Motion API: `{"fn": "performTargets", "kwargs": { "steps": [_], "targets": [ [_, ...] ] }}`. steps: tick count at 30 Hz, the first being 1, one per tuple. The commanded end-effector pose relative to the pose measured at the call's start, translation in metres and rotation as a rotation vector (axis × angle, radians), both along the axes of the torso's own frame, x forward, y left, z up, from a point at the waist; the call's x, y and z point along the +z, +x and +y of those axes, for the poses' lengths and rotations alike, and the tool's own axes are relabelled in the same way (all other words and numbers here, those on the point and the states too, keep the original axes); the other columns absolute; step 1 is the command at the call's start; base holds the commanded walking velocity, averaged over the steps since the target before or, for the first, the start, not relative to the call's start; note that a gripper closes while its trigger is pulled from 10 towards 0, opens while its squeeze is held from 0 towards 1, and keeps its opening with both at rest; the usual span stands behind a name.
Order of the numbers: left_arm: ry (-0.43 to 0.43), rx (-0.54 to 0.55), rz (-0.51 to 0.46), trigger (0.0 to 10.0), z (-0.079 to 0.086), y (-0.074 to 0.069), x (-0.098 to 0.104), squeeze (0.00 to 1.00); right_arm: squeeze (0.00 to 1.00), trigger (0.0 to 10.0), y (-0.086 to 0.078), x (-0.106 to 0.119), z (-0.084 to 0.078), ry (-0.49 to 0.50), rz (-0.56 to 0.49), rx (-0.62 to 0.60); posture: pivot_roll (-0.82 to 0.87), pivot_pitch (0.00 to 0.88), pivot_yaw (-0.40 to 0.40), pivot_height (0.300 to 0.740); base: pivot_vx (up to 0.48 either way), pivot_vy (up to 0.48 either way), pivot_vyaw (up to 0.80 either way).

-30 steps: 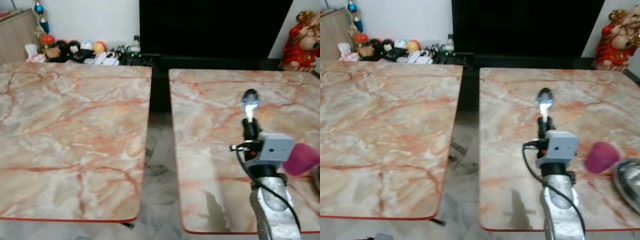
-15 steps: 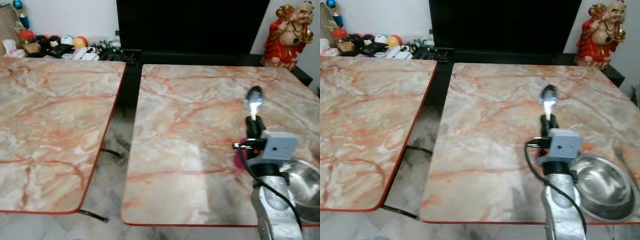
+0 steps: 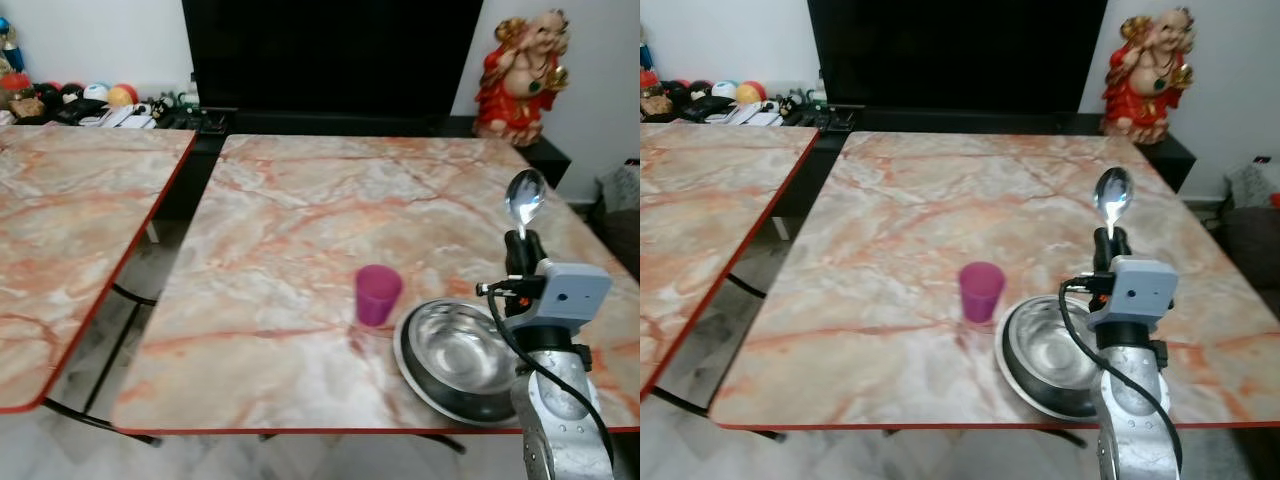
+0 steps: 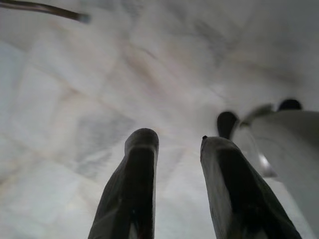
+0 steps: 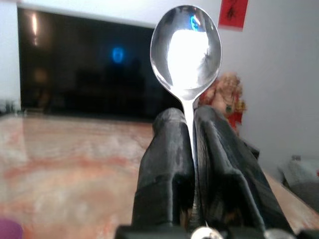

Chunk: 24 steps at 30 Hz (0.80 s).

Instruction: Setting the table

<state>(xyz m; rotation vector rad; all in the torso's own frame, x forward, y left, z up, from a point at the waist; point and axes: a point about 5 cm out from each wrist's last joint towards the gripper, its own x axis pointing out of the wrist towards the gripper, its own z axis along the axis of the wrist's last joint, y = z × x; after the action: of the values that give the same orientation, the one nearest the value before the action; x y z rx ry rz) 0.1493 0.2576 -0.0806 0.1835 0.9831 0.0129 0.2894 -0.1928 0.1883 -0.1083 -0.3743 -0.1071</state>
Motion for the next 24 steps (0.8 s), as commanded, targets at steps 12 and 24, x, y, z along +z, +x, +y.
{"fn": "performTargets", "kwargs": {
  "steps": [12,24],
  "targets": [
    [-0.007,0.022,0.024,10.0,-0.006,-0.008,-0.005,0.00,0.00,10.0,0.000,0.004,0.001,-0.012,-0.010,0.003,-0.07,0.083,-0.031,0.740,0.000,-0.132,0.00],
    [-0.002,0.049,0.042,10.0,0.009,-0.019,-0.004,0.00,0.00,10.0,0.000,-0.003,-0.001,-0.017,0.028,-0.009,-0.07,0.086,-0.029,0.740,0.000,0.000,0.00]
  ]
}}
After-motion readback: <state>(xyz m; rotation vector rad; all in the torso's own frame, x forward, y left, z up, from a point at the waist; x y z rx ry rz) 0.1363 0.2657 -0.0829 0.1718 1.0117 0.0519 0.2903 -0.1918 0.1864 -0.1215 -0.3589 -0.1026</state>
